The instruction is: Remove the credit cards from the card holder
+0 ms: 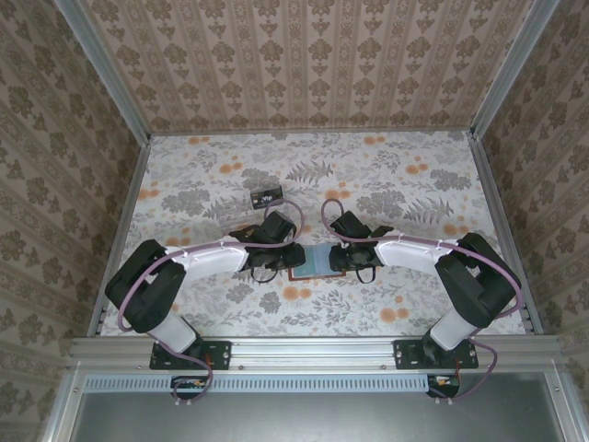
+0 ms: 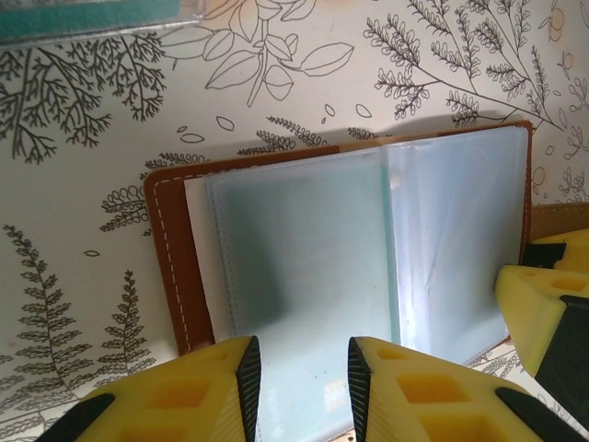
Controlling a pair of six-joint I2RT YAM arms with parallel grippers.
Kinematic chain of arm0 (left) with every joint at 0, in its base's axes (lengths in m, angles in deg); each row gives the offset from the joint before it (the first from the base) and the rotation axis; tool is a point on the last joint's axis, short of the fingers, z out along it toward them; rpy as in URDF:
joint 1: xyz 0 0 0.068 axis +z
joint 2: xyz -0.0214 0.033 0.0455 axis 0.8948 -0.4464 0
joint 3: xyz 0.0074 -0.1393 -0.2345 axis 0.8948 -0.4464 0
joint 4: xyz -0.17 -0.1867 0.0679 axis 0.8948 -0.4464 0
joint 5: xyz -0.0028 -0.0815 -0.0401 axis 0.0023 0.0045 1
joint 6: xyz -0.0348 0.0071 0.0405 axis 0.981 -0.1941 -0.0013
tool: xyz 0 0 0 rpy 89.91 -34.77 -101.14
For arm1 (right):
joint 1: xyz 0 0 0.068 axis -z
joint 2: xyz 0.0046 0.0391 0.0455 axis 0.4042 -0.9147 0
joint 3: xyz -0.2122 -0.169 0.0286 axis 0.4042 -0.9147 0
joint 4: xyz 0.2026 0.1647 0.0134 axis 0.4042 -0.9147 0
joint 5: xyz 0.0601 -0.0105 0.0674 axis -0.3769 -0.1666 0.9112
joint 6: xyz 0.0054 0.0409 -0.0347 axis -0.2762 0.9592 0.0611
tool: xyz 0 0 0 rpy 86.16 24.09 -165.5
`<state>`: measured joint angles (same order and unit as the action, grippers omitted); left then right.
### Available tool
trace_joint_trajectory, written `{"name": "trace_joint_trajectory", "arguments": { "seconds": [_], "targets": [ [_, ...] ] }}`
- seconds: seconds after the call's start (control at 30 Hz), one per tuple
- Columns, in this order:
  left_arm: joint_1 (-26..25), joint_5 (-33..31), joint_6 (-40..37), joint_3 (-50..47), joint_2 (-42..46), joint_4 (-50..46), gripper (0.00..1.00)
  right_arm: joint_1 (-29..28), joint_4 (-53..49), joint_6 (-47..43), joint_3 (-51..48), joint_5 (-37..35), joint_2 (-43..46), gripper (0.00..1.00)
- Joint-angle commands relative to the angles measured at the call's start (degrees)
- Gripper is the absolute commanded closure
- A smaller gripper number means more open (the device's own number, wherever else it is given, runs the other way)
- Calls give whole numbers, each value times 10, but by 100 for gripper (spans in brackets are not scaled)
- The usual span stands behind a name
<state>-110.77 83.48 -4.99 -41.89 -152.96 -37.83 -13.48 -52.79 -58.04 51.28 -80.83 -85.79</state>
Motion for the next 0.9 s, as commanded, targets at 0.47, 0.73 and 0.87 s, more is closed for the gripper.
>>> {"name": "trace_joint_trajectory", "arguments": {
  "seconds": [0.47, 0.73, 0.87],
  "targets": [
    [-4, 7, -2, -4, -28, -5, 67, 0, -7, 10, -2, 18, -27, 64],
    [-4, 43, -8, 2, -39, 32, 66, 0, -8, 10, 0, 17, -27, 64],
    [-4, 53, -8, 3, -41, 43, 63, 0, -10, 11, -1, 14, -25, 64]
  ]
}}
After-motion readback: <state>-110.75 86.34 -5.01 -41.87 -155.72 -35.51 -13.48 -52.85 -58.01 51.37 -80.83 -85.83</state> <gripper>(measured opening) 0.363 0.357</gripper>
